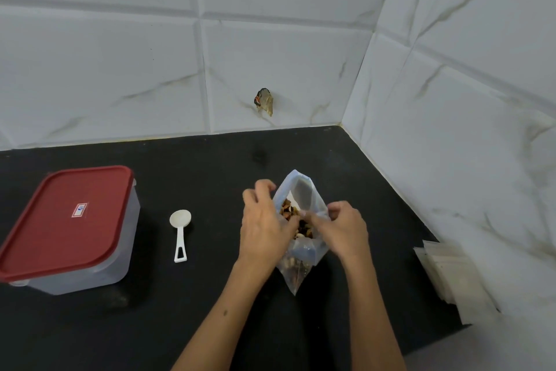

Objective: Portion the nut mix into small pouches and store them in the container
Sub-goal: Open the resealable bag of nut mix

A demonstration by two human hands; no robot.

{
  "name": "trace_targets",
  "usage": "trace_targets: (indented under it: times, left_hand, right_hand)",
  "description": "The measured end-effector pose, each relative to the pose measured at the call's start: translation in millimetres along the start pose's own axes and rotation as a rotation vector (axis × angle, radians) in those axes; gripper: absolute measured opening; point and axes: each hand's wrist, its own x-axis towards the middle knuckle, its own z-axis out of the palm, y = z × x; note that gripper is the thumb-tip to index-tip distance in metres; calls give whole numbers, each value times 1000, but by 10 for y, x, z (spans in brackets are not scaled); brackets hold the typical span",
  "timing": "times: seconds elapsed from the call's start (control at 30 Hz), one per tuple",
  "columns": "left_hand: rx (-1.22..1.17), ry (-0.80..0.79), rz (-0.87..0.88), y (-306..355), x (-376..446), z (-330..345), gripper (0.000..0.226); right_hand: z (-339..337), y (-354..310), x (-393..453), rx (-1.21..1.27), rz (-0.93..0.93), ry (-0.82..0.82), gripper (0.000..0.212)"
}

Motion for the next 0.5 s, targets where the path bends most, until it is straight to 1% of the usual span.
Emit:
trace_targets:
  times: [0.07,0.1,0.2,0.3,0.4,0.43,0.5]
  left_hand:
    - [121,-29,106,28,10,-18,29]
    - [167,-39,124,27,11,-38,24]
    - [221,-66,79,12,36,-173,29]
    - [224,-138,25,23,69,-316,37]
    - [205,-189,-48,58,57,-356,28]
    - [207,-165,-67,86,42,-360,22]
    - [242,-35,-60,132,56,-364,11]
  right_hand:
    - [21,-16,-11,-131,-54,54,43]
    - [12,-13,-13,-183,-67,110,38]
    - [-106,21,15,-214,-47,234,20]
    - [-181,29,88,-217,-69,203,14]
    - [-148,-18,104,-240,-115,141,14]
    - [-129,-25,106,-252,-125,121,14]
    - [-116,-51,118,-265,-141,100,19]
